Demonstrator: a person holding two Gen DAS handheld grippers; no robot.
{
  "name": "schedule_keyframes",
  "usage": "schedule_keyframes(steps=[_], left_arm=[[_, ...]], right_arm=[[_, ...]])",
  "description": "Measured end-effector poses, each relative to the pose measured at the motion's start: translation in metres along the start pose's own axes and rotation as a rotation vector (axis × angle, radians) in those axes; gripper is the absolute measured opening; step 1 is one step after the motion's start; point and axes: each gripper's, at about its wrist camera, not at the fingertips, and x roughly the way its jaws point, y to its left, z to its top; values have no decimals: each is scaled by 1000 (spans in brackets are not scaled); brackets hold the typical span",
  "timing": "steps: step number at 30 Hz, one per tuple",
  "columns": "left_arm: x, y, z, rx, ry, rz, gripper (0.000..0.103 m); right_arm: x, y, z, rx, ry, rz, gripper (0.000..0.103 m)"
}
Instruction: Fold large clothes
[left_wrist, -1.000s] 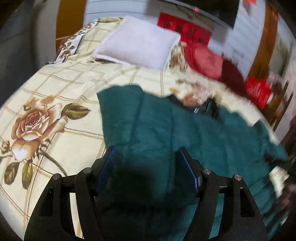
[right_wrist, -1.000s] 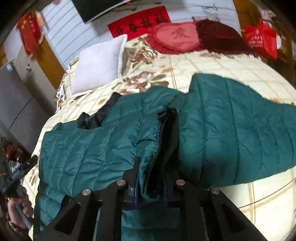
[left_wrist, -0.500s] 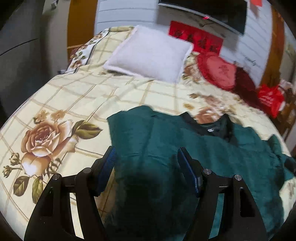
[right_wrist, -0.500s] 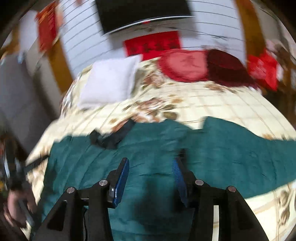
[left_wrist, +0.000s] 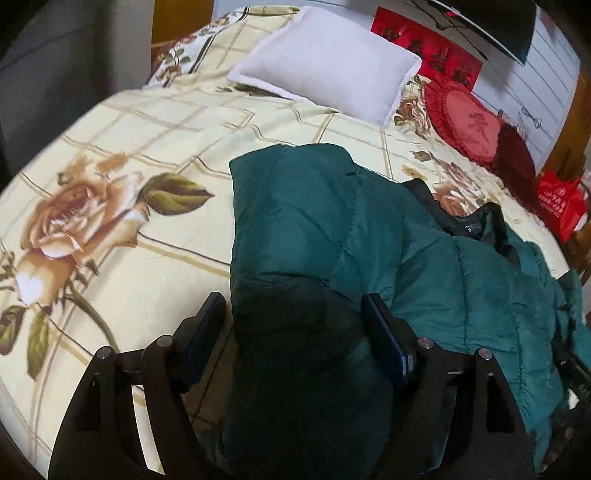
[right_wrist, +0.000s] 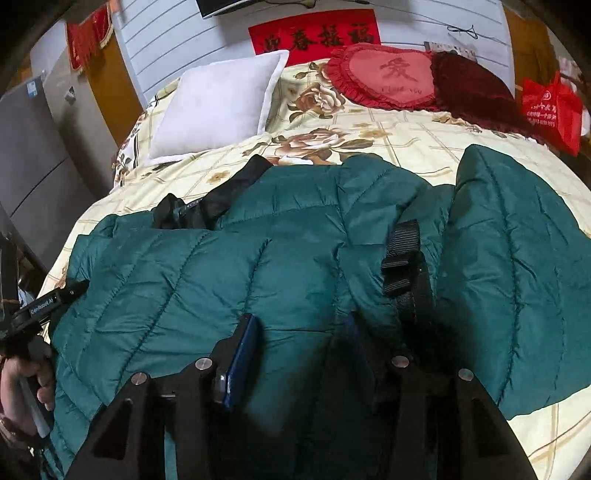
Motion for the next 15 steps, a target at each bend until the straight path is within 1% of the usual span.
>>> schedule_keyframes(steps=[4,6,8,11,12,15], left_arm=[[-3,-8,-2,38,-23,65,80],[-2,-6,-2,44,-23,69,80],[-1,-6,-2,38,-20,57,80],[-2,-5,-4,32,-7,17,80],[-3,-4,-5,31,-5,7,80],[-6,-4,-8,34,-1,-10,80]], right_arm=[[2,5,-1,-40,3,-49,49],[1,6,-1,-41,2,-52,49],[-2,2,-3,-25,-1,-32,49],[-8,-1,-8,1,-6,-8,49],[-11,-3,-11,8,-7,-8,49],[-17,3,-17,-9,-7,-50,48]])
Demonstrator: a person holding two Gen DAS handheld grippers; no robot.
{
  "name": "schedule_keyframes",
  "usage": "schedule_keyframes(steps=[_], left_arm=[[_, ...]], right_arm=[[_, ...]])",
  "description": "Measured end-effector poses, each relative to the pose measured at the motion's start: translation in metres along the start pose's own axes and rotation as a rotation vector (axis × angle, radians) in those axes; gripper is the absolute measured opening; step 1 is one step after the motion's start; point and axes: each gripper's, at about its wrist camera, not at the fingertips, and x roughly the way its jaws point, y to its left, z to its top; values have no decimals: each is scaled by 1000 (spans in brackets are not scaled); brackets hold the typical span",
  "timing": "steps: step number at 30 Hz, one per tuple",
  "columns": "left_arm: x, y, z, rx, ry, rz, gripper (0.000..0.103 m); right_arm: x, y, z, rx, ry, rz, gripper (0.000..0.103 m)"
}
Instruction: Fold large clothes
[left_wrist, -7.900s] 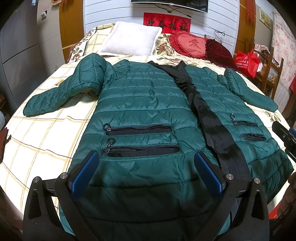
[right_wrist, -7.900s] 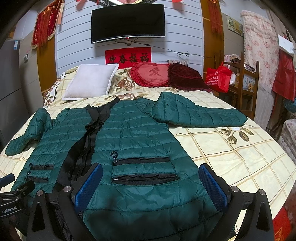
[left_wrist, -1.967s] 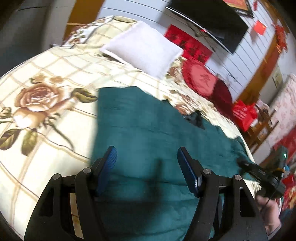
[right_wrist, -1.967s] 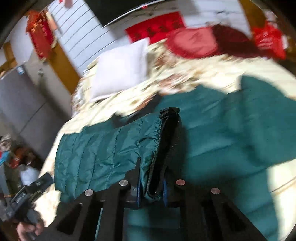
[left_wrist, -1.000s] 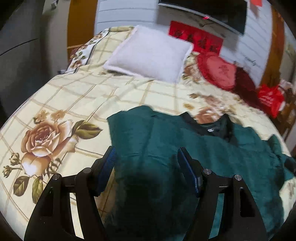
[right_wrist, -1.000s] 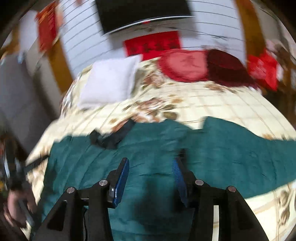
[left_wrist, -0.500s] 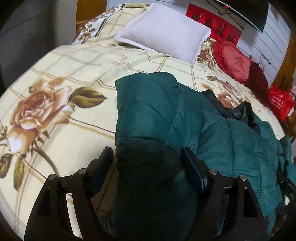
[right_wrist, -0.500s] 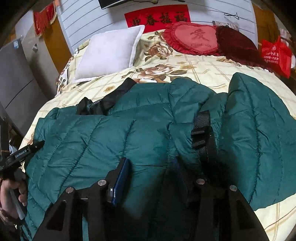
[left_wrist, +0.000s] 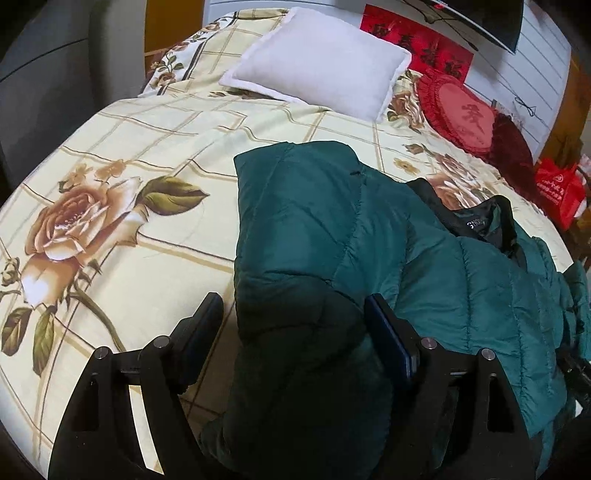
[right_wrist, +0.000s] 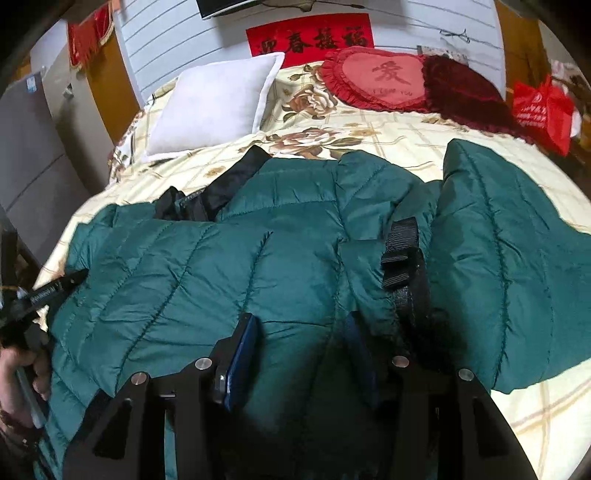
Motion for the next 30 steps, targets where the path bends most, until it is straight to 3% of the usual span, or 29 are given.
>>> schedule_keyframes(steps=[7,14,22,24,26,27,28,30], left_arm=[[-1,-3,-2,19,0,-8,81],[0,-2,-1,13,2,-5,81],[6,7,1,-33,42,-27,87],[6,10,-1,-54,45,-46,88],[6,8,-1,-49,47,-33,88],[5,8,-2,-49,47,-29,88],[5,8,-2,-54,51,-30,88],[1,11,1,-91,99,-43,88]], right_arm=[[-9,1,-9,15,3,-32,49],[0,9,-3,-63,29,-103,50],[-6,9,9,-38,59,-86,51],[-23,17,14,-23,19,-92,51],[-41,30,12,-42,-31,-82,55],[-44,37,7,-51,-25,-79,67],[-42,41,2,-56,-4,-93,79],[-22,42,-12,-52,84,-133,80]])
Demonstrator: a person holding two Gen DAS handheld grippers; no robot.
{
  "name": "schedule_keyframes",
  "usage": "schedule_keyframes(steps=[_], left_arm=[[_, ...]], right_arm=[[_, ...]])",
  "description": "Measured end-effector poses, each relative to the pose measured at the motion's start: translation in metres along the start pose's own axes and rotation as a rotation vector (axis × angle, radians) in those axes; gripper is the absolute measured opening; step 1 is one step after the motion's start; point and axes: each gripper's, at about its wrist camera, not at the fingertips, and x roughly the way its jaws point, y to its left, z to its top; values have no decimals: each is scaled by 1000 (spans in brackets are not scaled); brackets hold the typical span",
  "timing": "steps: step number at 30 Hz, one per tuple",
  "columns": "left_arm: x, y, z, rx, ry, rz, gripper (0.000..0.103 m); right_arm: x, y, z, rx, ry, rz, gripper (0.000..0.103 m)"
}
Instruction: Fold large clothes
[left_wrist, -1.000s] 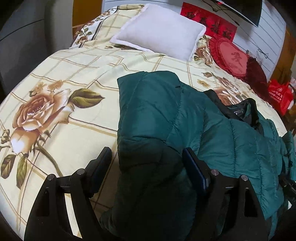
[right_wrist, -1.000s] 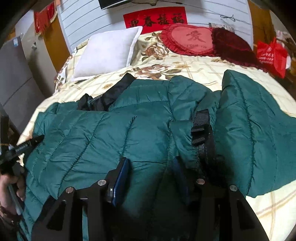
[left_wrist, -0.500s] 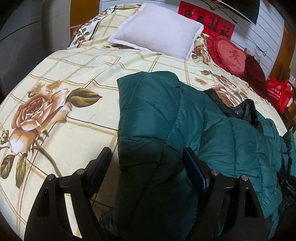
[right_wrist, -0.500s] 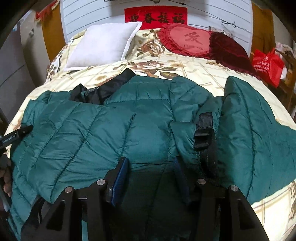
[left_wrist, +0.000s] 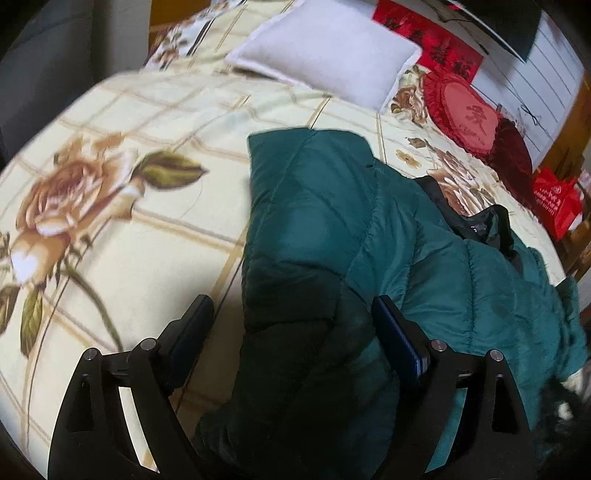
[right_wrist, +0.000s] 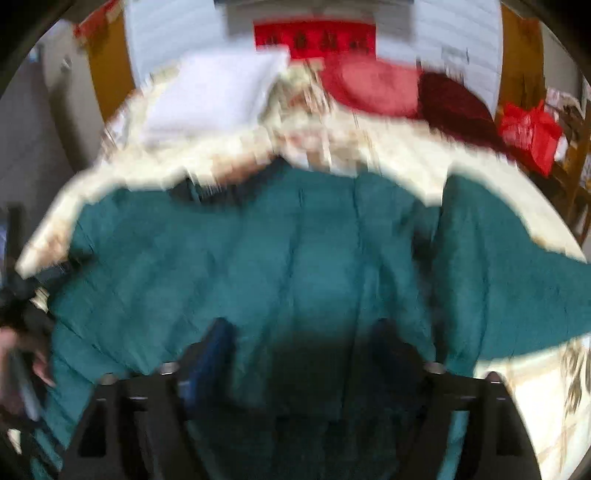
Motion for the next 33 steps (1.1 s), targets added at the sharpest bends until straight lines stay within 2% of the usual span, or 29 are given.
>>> schedule_keyframes(steps=[2,3,6,8,10,12,16,21,24,27,30,33], left_arm=[[-10,3,4,-25,45,2,88],[-25,3,6,-24,40,23,88],[-72,1,-4,28,-58,47,88],[-98,-1,-20,54,-84,40,88],[-120,-7,-41,53,-97,13,88],[-138,-15,-60,52,-117,-13,88],[-160,-47,-97,58,-192,-49,88],[-135,-91,-115,144,-223,-36,88],[-124,-93,-121,178,-182,-48,88],[-129,-88,-130,214,-217,-49,88],[-137,-87,-133,254,-292,-28,88],[-135,-83,-131,231,-293,-47,88]], right_arm=[[3,-2,-2,17,-1,13,80],[-2,-4,0,32,-7,21,80],[-35,-19,7,67,-73,51,80],[-67,-36,9,66,-139,7,80],[-84,-62,6,86,-153,-39,80],[-99,-102,-5,144,-162,-107,80],[-119,-191,-40,296,-146,-182,80],[-135,-314,-84,499,-171,-210,80],[-124,-374,-92,616,-183,-182,80],[-98,-414,-86,697,-184,-153,80],[-72,-431,-69,710,-189,-136,80],[-45,-443,-53,712,-167,-143,80]])
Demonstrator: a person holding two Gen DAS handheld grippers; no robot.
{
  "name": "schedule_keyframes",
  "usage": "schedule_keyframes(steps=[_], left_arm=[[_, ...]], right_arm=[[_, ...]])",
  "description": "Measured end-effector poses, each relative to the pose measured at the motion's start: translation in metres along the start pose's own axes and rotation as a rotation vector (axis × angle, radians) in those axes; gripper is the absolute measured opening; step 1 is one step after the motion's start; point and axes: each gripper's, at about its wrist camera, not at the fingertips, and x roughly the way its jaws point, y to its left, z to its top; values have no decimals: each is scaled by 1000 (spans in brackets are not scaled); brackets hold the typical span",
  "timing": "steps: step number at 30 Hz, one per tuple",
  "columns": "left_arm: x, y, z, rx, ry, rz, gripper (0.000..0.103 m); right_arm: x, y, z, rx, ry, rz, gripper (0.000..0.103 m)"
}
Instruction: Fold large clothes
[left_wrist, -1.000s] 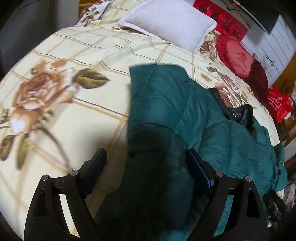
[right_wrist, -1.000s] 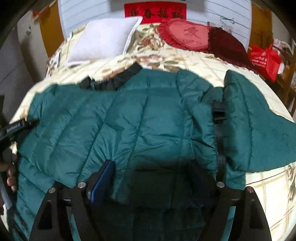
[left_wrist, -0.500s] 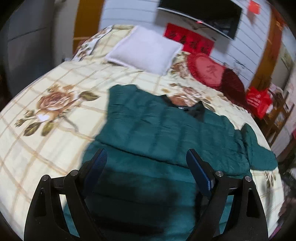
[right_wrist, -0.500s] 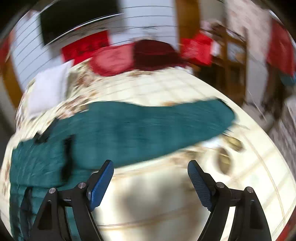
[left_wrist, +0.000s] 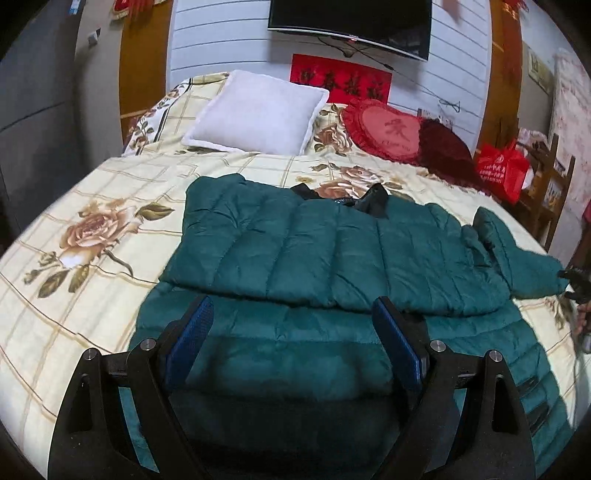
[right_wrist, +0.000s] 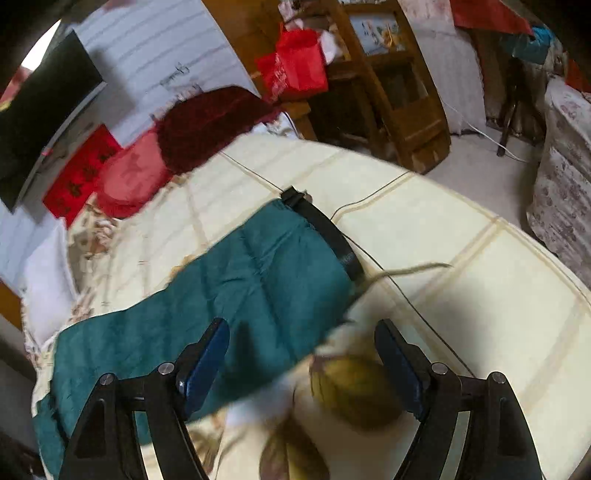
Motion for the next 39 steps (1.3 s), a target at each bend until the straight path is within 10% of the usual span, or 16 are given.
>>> schedule_keyframes(steps=[3,5,8,16,25,39], left_arm=[[8,-3,-3,8,20,8,88],[11,-5,-5,15,38,10,88],[10,-5,-7,17,42,22,88],[9,-5,-5,74,58,65,88],[40,19,6,40,198,250,88],[62,36,6,-4,263,247,88]], right_arm=[[7,-2,4,12,-40,-16,76],[8,1,4,5,-50,-43,39],[0,10,0,-53,-79,-68,17],[-87,51,-14,-163,-226,-44,16],[-160,187,-89,-303,-211,312,15],[-93,368,-280,-393,74,584,15]])
